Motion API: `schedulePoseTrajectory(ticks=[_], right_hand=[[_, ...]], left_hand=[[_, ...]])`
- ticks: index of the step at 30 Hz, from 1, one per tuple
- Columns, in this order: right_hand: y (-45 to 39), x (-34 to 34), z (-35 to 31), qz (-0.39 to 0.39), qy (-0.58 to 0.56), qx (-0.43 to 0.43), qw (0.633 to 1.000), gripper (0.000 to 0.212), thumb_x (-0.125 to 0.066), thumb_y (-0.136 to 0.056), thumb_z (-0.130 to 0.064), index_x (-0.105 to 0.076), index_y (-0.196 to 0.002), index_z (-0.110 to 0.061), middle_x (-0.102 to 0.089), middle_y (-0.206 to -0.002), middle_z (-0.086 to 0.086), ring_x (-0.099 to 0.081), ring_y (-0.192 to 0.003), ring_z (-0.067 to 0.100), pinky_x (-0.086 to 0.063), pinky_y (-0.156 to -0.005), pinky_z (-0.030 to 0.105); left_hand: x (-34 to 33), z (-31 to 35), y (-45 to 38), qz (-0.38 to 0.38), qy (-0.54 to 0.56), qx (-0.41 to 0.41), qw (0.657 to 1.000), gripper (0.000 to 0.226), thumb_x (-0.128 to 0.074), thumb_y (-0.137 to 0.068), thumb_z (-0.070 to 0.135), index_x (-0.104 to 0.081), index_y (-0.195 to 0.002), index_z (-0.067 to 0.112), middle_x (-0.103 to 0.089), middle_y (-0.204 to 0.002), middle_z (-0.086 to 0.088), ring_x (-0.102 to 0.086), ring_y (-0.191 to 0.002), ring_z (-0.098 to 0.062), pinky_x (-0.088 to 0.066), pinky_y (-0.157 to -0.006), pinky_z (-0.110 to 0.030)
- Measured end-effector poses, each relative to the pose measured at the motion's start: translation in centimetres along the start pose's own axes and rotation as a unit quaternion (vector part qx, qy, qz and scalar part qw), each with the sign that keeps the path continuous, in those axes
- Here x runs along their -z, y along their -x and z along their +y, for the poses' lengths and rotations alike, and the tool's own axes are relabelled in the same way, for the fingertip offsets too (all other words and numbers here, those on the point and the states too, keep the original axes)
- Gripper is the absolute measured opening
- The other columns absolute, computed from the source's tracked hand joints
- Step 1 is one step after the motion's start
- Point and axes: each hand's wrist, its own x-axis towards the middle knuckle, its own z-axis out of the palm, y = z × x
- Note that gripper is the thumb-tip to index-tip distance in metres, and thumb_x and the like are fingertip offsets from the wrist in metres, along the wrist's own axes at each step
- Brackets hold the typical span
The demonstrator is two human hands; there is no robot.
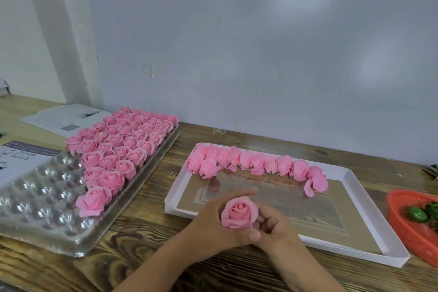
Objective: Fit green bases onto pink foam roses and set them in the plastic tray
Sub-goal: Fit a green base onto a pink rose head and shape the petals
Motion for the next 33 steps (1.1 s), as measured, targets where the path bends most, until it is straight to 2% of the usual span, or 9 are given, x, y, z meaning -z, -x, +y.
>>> schedulePoseTrajectory(ticks=[2, 6, 9, 13, 18, 24, 27, 30, 33], right_hand=[[0.1, 0.1, -0.3, -0.008, -0.022, -0.004, 1.0, 0.052, -0.08, -0.071, 0.002, -0.064, -0.12, -0.003, -0.073, -0.107, 0.02, -0.069, -0.1, 0.032, -0.055, -0.089, 0.047], [0.1, 0.2, -0.2, -0.003, 0.055, -0.028, 0.998, 0.026, -0.069, -0.088, -0.005, -0.07, -0.113, -0.013, -0.076, -0.099, 0.008, -0.07, -0.093, 0.017, -0.055, -0.071, 0.024], [0.3, 0.1, -0.2, -0.022, 0.073, -0.043, 0.996, 0.021, -0.07, -0.086, -0.011, -0.07, -0.108, -0.011, -0.076, -0.091, 0.007, -0.071, -0.089, 0.015, -0.055, -0.067, 0.022], [0.5, -0.4, -0.4, -0.045, 0.089, -0.058, 0.993, 0.028, -0.062, -0.09, 0.006, -0.065, -0.112, -0.011, -0.076, -0.085, 0.003, -0.071, -0.088, 0.017, -0.055, -0.066, 0.023], [0.4, -0.7, -1.0, -0.047, 0.085, -0.07, 0.993, 0.04, -0.061, -0.087, 0.013, -0.063, -0.119, -0.012, -0.077, -0.094, 0.002, -0.071, -0.087, 0.013, -0.057, -0.069, 0.026], [0.6, -0.2, -1.1, -0.039, -0.036, -0.065, 0.996, 0.034, -0.077, -0.079, -0.005, -0.073, -0.112, -0.013, -0.075, -0.097, 0.009, -0.068, -0.085, 0.016, -0.057, -0.069, 0.025], [0.7, -0.2, -1.3, -0.067, -0.006, -0.063, 0.996, 0.025, -0.072, -0.086, -0.016, -0.073, -0.111, -0.014, -0.073, -0.094, 0.01, -0.065, -0.087, 0.015, -0.053, -0.069, 0.024], [0.9, -0.3, -1.3, -0.091, 0.048, -0.059, 0.993, 0.023, -0.064, -0.089, -0.015, -0.071, -0.111, -0.016, -0.073, -0.092, 0.006, -0.065, -0.088, 0.014, -0.051, -0.07, 0.025], [0.9, -0.5, -1.6, -0.1, 0.064, -0.06, 0.991, 0.03, -0.063, -0.089, -0.011, -0.068, -0.115, -0.025, -0.073, -0.093, 0.001, -0.067, -0.093, 0.013, -0.051, -0.072, 0.025]], left_hand=[[0.0, 0.1, 0.0, 0.026, 0.029, -0.008, 0.999, 0.075, -0.091, -0.07, 0.04, -0.057, -0.136, 0.03, -0.067, -0.117, 0.002, -0.065, -0.107, -0.015, -0.052, -0.091, -0.029], [0.3, 0.3, -0.1, 0.071, 0.079, -0.034, 0.994, 0.047, -0.084, -0.07, 0.057, -0.076, -0.108, 0.03, -0.066, -0.131, 0.0, -0.062, -0.12, -0.019, -0.051, -0.096, -0.034], [0.0, 0.4, 0.0, 0.058, 0.073, -0.019, 0.995, 0.027, -0.083, -0.076, 0.048, -0.08, -0.096, 0.03, -0.072, -0.122, -0.005, -0.069, -0.11, -0.02, -0.055, -0.09, -0.036], [-0.1, 0.3, 0.0, 0.03, 0.066, 0.013, 0.997, 0.021, -0.079, -0.082, 0.03, -0.078, -0.101, 0.02, -0.071, -0.102, -0.03, -0.064, -0.087, -0.04, -0.051, -0.076, -0.06], [0.1, 0.6, 0.1, -0.006, 0.04, 0.035, 0.999, 0.012, -0.078, -0.081, 0.027, -0.078, -0.092, 0.021, -0.075, -0.115, -0.002, -0.067, -0.115, -0.013, -0.055, -0.089, -0.029], [0.2, 0.0, 0.0, -0.019, 0.064, 0.041, 0.997, 0.073, -0.084, -0.073, 0.054, -0.057, -0.137, 0.032, -0.067, -0.114, 0.01, -0.063, -0.102, -0.019, -0.053, -0.089, -0.03], [0.4, 0.0, 0.0, 0.026, 0.072, 0.026, 0.997, 0.054, -0.076, -0.076, 0.064, -0.071, -0.119, 0.031, -0.064, -0.131, 0.009, -0.064, -0.111, -0.015, -0.052, -0.089, -0.031], [0.4, 0.0, 0.0, 0.022, 0.068, 0.027, 0.997, 0.032, -0.067, -0.088, 0.057, -0.078, -0.095, 0.028, -0.069, -0.128, -0.002, -0.069, -0.107, -0.028, -0.056, -0.087, -0.04], [0.5, -0.4, -0.1, -0.007, 0.05, 0.036, 0.998, 0.032, -0.065, -0.094, 0.042, -0.078, -0.1, 0.013, -0.073, -0.12, -0.006, -0.06, -0.098, -0.06, -0.049, -0.079, -0.069]])
